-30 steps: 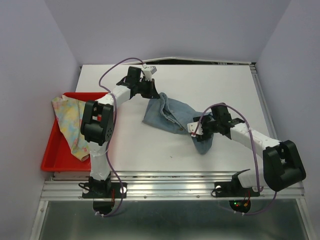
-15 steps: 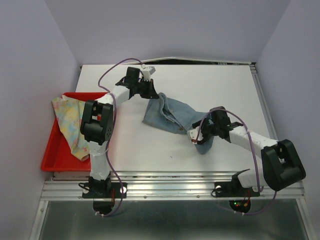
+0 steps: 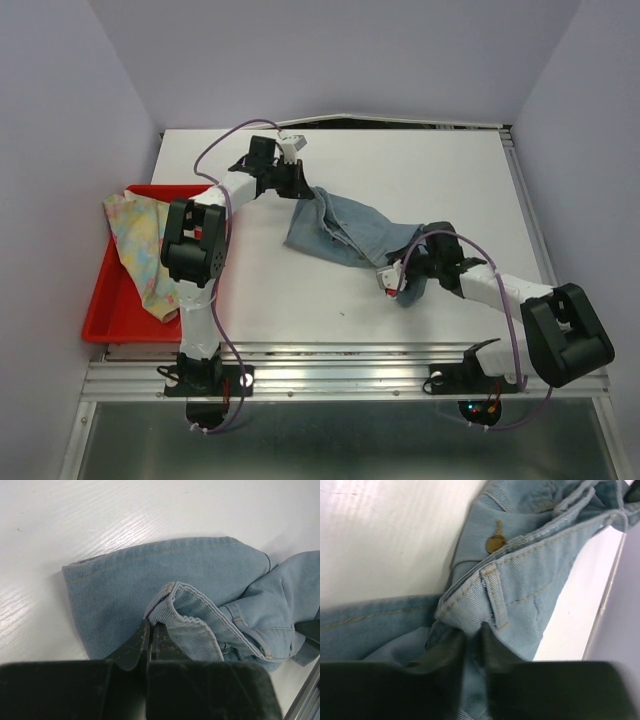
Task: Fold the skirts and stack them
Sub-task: Flatten the skirt out
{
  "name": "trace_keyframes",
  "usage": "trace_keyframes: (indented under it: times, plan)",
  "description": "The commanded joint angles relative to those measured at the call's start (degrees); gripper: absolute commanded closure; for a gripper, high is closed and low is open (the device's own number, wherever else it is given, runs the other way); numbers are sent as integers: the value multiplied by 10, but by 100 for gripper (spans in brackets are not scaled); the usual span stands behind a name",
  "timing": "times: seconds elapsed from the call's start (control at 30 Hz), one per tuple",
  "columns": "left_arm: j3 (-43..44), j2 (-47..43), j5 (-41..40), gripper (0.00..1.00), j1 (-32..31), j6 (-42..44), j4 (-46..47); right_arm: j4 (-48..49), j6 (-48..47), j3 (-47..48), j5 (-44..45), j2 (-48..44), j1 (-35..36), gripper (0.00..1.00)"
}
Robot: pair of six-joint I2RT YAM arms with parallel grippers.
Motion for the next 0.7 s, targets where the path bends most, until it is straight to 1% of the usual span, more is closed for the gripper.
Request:
trace_keyframes:
  times: [0.0,0.07,0.1,0.13,0.2,0.23,0.27,0.3,0.33,0.37,0.4,0.43,0.5,0.53,0.6,0.63,0.67]
  plan:
    - [-7,-14,13,100,3,6,11,133,52,-1,-1,19,4,87]
    - [-9,-17,12,100,4,6,11,154,75,0,3,19,4,99]
    - [-11,-20,13,100,4,7,11,158,88,4,5,13,4,99]
    - [-12,-26,12,100,6,10,10,158,132,10,9,7,4,99]
    - [-12,-37,15,100,11,12,5,157,183,40,19,-8,4,99]
    - [-10,-51,17,100,19,15,1,153,246,73,31,-23,4,99]
    - [-6,-59,17,100,25,18,-4,149,279,73,38,-29,4,99]
    - [7,-68,17,100,30,23,-10,142,312,118,41,-35,-3,99]
    - [17,-88,18,100,38,27,-16,119,376,145,47,-38,-9,99]
    - [27,-99,21,100,54,35,-22,110,409,197,53,-41,-22,99]
    - [37,-113,21,100,62,37,-20,104,442,198,59,-40,-22,99]
    - [55,-138,21,100,71,39,-19,96,502,246,68,-39,-39,99]
    - [72,-161,28,100,94,46,-16,83,555,292,74,-34,-60,99]
    - [78,-189,30,100,99,47,-10,78,606,329,86,-32,-76,99]
    - [69,-221,36,100,106,50,17,63,647,364,88,-29,-91,99]
    - [47,-258,39,100,106,70,44,55,683,385,91,-32,-101,99]
    - [30,-277,49,100,106,70,64,50,699,392,92,-43,-101,99]
